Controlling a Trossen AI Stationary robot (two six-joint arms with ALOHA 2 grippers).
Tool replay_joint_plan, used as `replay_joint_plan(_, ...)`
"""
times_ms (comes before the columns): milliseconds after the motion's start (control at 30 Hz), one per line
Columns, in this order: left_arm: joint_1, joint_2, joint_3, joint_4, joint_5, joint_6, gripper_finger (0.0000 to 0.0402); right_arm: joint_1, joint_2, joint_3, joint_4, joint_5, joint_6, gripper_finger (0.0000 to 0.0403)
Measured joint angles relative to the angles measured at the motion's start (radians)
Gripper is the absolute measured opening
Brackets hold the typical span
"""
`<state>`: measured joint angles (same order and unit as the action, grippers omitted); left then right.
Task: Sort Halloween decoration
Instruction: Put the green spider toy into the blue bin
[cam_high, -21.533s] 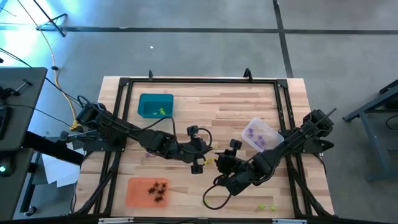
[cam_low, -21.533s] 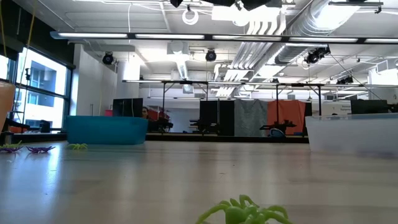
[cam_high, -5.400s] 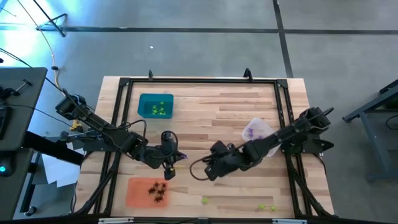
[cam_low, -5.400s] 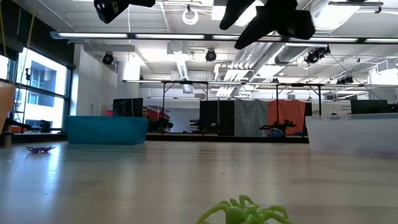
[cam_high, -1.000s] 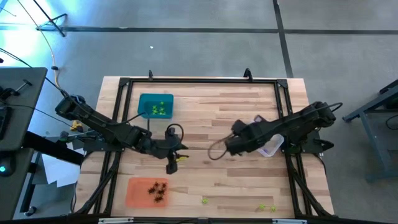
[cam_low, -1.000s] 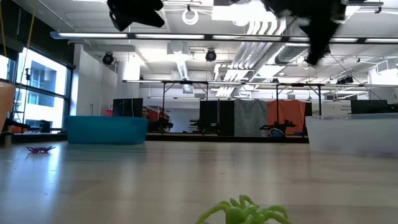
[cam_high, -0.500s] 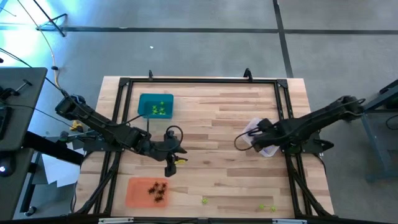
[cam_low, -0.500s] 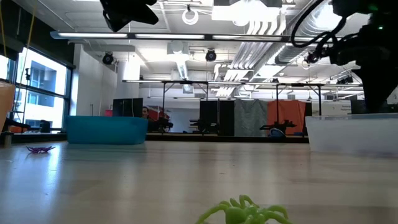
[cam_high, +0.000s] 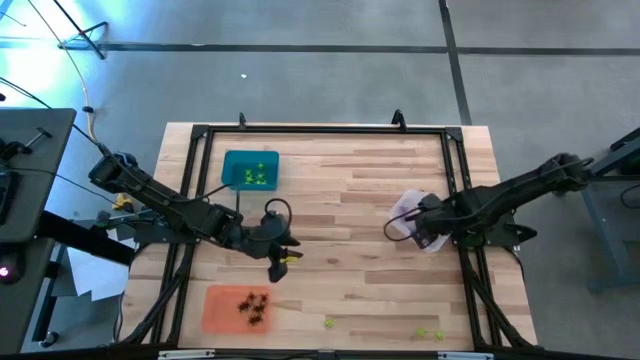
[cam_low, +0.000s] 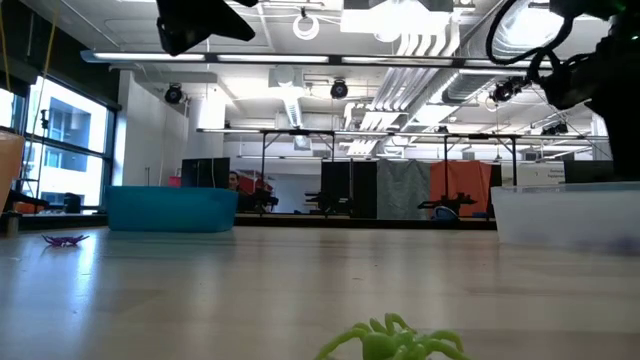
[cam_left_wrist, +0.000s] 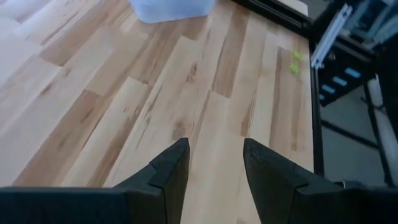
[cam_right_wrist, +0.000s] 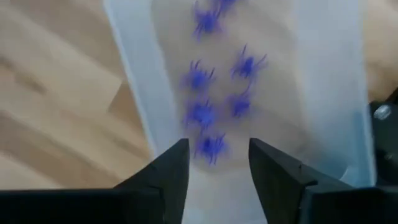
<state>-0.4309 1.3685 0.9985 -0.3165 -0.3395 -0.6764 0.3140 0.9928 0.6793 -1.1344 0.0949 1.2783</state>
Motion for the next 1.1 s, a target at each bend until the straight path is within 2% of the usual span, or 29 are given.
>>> replay_joint_plan(133, 0.000, 0.000, 0.000, -0.001, -0.021, -0.061, 0.0138, 0.088, 0.000, 0.028, 0.107, -0.053, 0.012, 0.0167)
replay_joint_plan(300, 0.000, 0.000, 0.000, -0.016, -0.064, -0.111, 0.0138, 0.284, 0.033, 0.045, 0.463, -0.005, 0.092, 0.0151)
replay_joint_plan(400, 0.000, 0.000, 0.000, -0.053, -0.081, -0.135, 0.0138, 0.421, 0.145, 0.045, 0.616, 0.054, 0.177, 0.0140)
replay_joint_plan(533, 0.000, 0.000, 0.000, -0.126, -0.098, -0.161, 0.0138, 0.556, 0.380, 0.069, 0.730, 0.016, 0.352, 0.0132)
replay_joint_plan(667, 0.000, 0.000, 0.000, -0.152, -0.128, -0.168, 0.0136, 0.615, 0.596, 0.206, 0.662, -0.049, 0.394, 0.0130)
replay_joint_plan(800, -0.003, 0.000, 0.000, -0.151, -0.142, -0.169, 0.0136, 0.631, 0.755, 0.378, 0.540, -0.086, 0.361, 0.0129)
replay_joint_plan(1100, -0.023, 0.000, 0.000, -0.150, -0.142, -0.186, 0.0136, 0.652, 0.964, 0.719, 0.165, -0.110, 0.267, 0.0129)
